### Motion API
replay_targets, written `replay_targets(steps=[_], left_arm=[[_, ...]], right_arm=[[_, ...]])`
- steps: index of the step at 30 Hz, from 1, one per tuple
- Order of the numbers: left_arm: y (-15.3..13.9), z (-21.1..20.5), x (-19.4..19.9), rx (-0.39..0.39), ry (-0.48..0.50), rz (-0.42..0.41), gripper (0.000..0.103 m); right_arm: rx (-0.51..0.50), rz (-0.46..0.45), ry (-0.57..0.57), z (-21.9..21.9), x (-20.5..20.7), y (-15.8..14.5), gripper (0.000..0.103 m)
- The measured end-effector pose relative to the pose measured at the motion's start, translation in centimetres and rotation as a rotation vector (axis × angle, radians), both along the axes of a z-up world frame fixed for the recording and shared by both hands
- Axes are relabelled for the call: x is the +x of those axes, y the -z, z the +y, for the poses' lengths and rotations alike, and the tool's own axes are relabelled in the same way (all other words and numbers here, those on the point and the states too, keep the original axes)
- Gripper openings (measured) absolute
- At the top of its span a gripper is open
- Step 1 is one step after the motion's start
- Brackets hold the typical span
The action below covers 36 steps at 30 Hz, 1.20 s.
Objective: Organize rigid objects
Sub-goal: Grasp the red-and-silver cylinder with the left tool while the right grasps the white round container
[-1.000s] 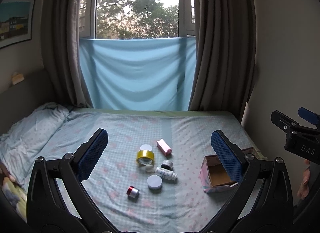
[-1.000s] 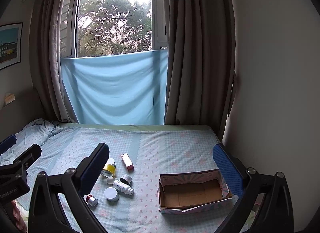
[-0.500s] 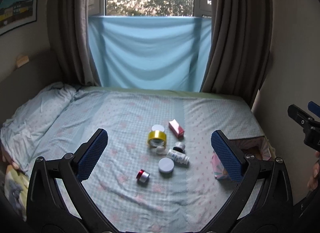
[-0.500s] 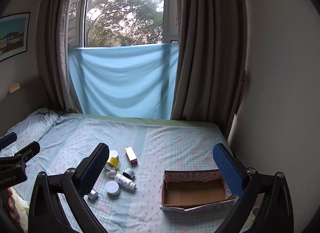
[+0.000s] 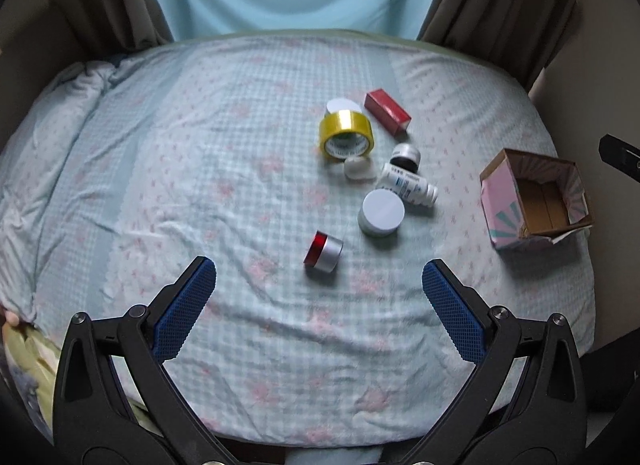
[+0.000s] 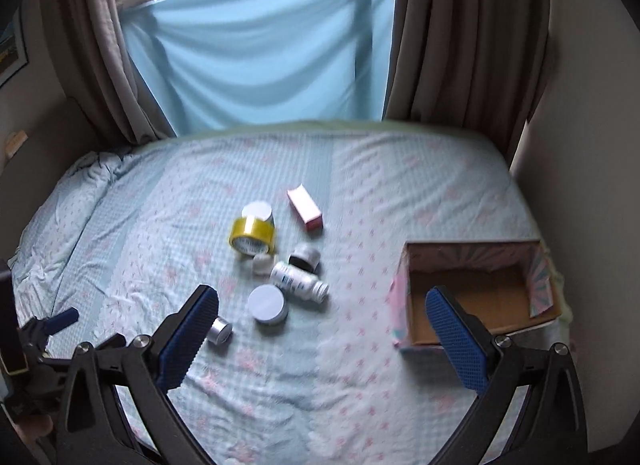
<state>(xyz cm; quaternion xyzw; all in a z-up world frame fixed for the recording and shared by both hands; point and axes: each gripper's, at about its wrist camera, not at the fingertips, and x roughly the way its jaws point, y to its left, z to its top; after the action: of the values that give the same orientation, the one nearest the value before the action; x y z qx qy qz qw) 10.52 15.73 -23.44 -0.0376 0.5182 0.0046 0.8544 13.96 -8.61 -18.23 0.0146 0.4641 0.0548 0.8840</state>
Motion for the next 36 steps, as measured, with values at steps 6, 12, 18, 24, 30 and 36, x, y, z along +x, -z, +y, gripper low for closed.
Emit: replay_targets(steps=[6,12,18,24,30,36], left_arm=[[7.2,1.0,3.8,-0.017,0.118,0.095,0.102],[13.5,1.1,6.5,-0.043,0.187,0.145,0.102],[18.2,0.4,7.6,-0.056,0.21,0.136,0.101],[21.3,-0.8,8.3,-0.004,0.249,0.08,0.09],[24.0,-1.4,8.8,0.014,0.264,0.073,0.073],[24.7,-1.7,8.5,0.057,0.277,0.044,0.054]], right_arm=[[0.032,0.143,0.082,3.0,4.1,7.0,0.103],[0.083,0.293,0.152,5.6,7.6,14.3,0.103],[0.067,0.416,0.146,7.8,10.1,20.5,0.103],[0.052,0.511,0.135,8.7,12.1,25.7,0.103],[0.026,0.584,0.114,10.1,13.4,29.7,0.103],[-0.02,0.578,0.109,11.5,14.0,31.2,0.103]])
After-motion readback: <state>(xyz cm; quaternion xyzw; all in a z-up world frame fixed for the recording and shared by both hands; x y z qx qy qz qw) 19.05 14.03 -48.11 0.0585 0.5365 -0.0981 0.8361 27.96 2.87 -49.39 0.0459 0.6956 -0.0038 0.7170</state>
